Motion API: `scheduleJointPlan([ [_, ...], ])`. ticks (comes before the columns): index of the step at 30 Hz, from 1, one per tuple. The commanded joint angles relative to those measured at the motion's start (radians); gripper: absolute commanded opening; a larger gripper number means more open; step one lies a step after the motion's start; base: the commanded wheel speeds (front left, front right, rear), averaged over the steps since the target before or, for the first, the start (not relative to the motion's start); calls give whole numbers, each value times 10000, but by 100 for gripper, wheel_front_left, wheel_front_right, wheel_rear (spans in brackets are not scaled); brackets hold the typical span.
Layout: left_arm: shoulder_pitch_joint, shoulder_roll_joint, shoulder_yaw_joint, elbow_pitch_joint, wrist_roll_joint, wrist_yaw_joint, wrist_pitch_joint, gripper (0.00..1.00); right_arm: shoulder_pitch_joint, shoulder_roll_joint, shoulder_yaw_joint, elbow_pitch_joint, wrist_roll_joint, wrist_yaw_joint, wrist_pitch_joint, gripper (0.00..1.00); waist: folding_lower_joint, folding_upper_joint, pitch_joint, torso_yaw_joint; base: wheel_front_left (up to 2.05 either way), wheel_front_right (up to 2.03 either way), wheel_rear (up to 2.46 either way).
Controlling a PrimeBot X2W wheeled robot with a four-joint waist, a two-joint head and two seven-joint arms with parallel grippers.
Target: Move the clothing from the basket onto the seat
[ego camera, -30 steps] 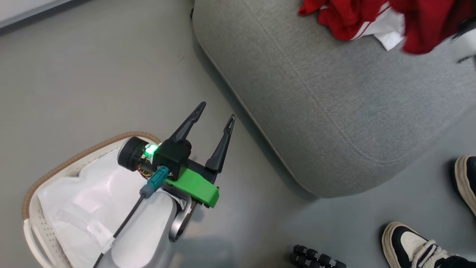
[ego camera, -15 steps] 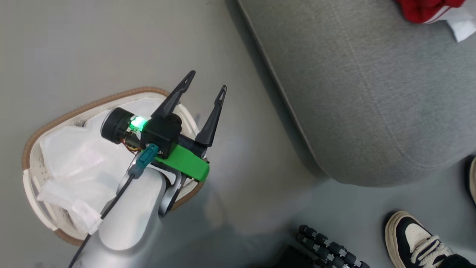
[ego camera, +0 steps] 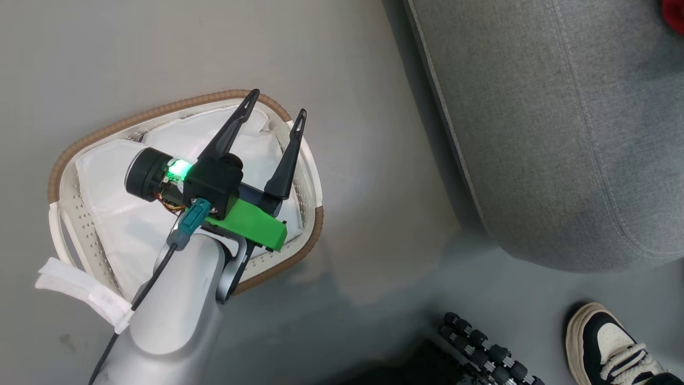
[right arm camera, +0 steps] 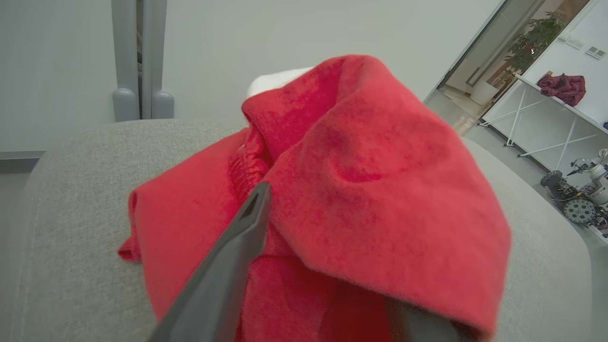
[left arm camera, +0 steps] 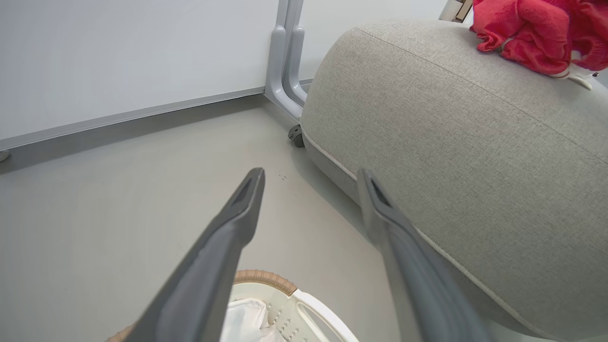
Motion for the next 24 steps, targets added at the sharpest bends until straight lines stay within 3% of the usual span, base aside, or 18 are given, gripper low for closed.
scheduleJointPlan([
  [1,7,25,68,3,55,-20,-3,100,386,63,-161,-161,65,-14,-18,100,-2,-1,-205,-95,0,0,0],
  [13,618,-341,341,55,-139,-20,-3,100,2794,768,478,-1505,388,-14,-18,100,-2,-1,-1635,90,0,0,0],
  [24,1297,-760,1119,71,-45,-18,-3,100,3966,1239,1276,-2610,545,-13,-18,100,-2,-1,-2756,1260,0,0,0],
])
